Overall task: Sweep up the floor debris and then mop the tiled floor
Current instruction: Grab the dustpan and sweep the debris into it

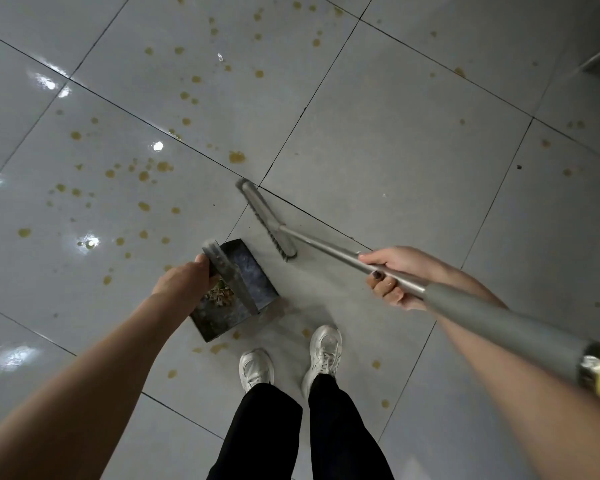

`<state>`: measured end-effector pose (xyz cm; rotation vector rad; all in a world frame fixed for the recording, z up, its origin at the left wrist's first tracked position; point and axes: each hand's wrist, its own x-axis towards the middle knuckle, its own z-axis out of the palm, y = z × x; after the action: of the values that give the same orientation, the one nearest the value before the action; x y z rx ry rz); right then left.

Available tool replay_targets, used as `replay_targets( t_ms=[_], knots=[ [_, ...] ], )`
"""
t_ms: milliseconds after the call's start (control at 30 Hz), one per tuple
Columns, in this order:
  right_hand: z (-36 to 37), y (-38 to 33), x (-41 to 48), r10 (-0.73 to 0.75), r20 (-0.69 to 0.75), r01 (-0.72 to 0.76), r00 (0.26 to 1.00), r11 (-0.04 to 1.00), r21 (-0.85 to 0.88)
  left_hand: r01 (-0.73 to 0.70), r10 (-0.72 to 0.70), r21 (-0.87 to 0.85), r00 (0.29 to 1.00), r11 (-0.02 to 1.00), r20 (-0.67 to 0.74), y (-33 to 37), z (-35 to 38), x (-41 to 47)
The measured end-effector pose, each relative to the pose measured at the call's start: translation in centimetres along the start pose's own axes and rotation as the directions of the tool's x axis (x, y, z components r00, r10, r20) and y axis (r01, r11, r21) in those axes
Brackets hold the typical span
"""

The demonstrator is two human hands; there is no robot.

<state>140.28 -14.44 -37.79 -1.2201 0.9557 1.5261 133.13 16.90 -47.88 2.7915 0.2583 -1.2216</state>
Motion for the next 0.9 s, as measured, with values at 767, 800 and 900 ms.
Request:
replay_targets(
  t_ms=[767, 800, 900],
  knots=[
    [-2.3, 0.5, 4.0, -0.159, -0.278, 0.122, 0.947, 0.982, -0.147, -0.033, 0.029, -0.080, 0.998, 0.996, -0.050, 3.4, -1.4, 1.0],
    [-1.3, 0.9, 3.9, -0.137, -0.242, 0.101, 0.961, 0.983, -0.153, -0.030, 0.026, -0.076, 0.999, 0.997, -0.045, 3.5, -1.5, 1.1],
    [1.0, 1.4, 3.5, 0.006, -0.077, -0.013, 0.997, 0.995, -0.100, -0.011, 0.010, -0.061, 1.000, 0.998, -0.026, 3.2, -1.8, 1.1]
  ],
)
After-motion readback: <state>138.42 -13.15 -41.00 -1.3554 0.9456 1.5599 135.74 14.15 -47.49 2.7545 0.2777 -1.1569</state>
